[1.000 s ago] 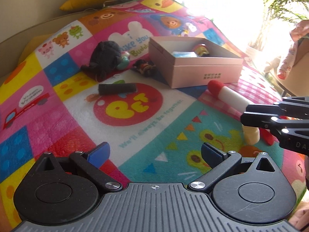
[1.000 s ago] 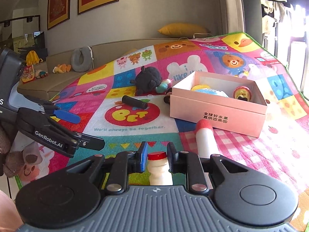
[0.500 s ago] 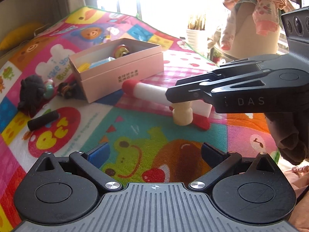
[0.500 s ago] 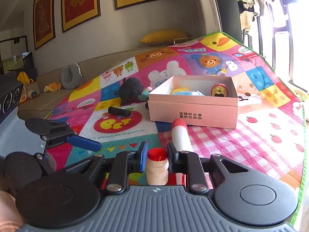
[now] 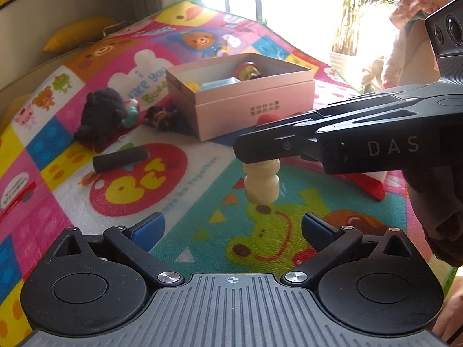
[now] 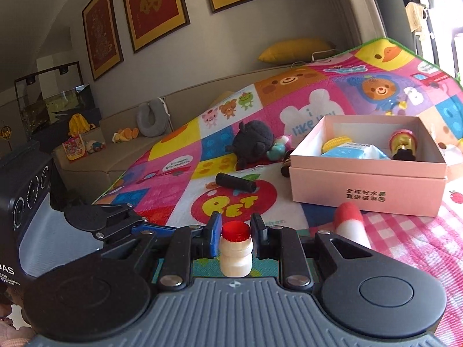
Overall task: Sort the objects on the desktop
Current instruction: 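Carry the yogurt bottle with the right tool and stand it on the mat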
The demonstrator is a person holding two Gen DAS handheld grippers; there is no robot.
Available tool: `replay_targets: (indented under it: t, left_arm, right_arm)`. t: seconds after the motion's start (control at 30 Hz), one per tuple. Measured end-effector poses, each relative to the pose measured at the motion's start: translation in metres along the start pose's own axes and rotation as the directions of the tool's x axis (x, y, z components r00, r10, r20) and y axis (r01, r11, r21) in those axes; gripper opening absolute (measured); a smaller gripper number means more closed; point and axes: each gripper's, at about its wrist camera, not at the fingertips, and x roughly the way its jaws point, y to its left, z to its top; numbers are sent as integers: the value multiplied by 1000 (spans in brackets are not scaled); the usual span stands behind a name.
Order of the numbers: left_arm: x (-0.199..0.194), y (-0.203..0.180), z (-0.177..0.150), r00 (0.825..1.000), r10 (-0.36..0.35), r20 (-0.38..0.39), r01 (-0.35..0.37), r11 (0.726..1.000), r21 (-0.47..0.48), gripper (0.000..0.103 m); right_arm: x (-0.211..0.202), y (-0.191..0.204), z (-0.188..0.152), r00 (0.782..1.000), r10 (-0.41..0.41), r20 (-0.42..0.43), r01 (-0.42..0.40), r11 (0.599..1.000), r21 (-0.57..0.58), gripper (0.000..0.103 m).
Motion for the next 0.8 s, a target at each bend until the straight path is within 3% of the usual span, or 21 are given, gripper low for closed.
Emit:
replay_targets:
  t: [0.17,0.47,0.8]
  left_arm:
    - [11,6,3,1000,22,12,-22,1000,1,103]
    - [15,15,3,997,75,5,-75,997,-5,103]
    - [9,14,-6,998,56,-22,-57,998,-1,103]
  right_arm:
    - [11,2,-2,999,20,-28,-21,1000,-10,21]
    - [-4,2,-18,998,-25,-57,22,999,-41,21]
    - [0,9,-15,998,-30,-63,26,998,-62,21]
